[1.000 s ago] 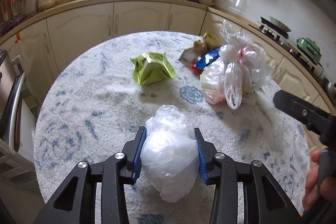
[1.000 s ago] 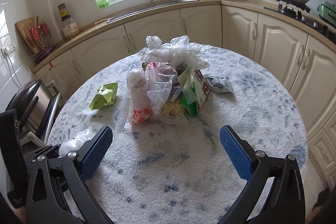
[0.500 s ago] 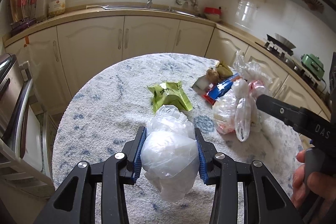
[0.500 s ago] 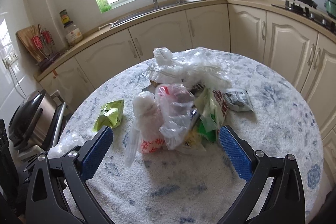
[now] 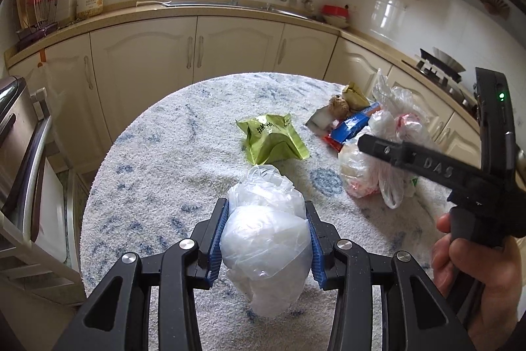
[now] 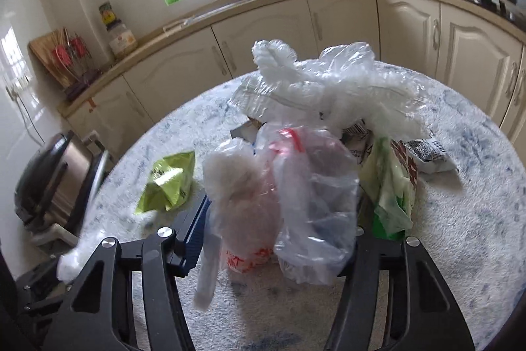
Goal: Collect trash
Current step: 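Hold the white bag in the left tool while the right tool grasps clear bags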
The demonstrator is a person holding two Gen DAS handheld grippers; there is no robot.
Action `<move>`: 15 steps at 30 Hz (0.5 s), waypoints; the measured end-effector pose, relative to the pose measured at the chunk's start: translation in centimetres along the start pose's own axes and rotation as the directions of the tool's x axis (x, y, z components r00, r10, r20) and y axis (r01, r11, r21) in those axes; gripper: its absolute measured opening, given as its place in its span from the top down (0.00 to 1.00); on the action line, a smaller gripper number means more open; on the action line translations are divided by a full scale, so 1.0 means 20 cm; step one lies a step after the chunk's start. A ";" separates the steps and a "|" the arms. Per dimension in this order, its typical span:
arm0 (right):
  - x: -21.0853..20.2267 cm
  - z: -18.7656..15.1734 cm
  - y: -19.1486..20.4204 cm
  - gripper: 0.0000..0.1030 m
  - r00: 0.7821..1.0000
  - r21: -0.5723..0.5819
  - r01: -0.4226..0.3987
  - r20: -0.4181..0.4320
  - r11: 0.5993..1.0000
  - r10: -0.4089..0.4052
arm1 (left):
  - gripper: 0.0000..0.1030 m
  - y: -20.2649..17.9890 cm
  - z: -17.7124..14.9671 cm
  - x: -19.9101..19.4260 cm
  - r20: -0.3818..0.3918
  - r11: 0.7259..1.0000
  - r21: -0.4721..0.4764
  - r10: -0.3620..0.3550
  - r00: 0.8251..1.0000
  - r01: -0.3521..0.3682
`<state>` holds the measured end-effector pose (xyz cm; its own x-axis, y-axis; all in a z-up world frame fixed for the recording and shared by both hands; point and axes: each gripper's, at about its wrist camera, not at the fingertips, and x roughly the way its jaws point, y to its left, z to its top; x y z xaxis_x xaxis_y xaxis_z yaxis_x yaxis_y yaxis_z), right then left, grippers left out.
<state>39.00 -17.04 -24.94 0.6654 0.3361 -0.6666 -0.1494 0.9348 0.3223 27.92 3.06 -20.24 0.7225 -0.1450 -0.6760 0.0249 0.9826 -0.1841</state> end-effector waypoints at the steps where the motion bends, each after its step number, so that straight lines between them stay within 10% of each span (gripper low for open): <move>1: 0.01 0.01 0.00 0.49 1.000 -0.009 -0.004 -0.005 1.000 0.004 | 0.62 0.00 0.00 0.00 -0.002 1.000 -0.001 0.000 1.000 0.000; 15: -0.38 -0.15 0.01 0.61 0.992 -0.043 -0.104 0.063 0.994 0.106 | 0.62 -0.07 0.01 -0.08 0.022 1.000 0.005 -0.004 1.000 0.004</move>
<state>31.65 -19.04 -21.88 0.6903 0.4257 -0.5851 -0.2490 0.8990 0.3603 26.81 1.99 -18.77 0.7372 -0.1466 -0.6596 0.0315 0.9826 -0.1832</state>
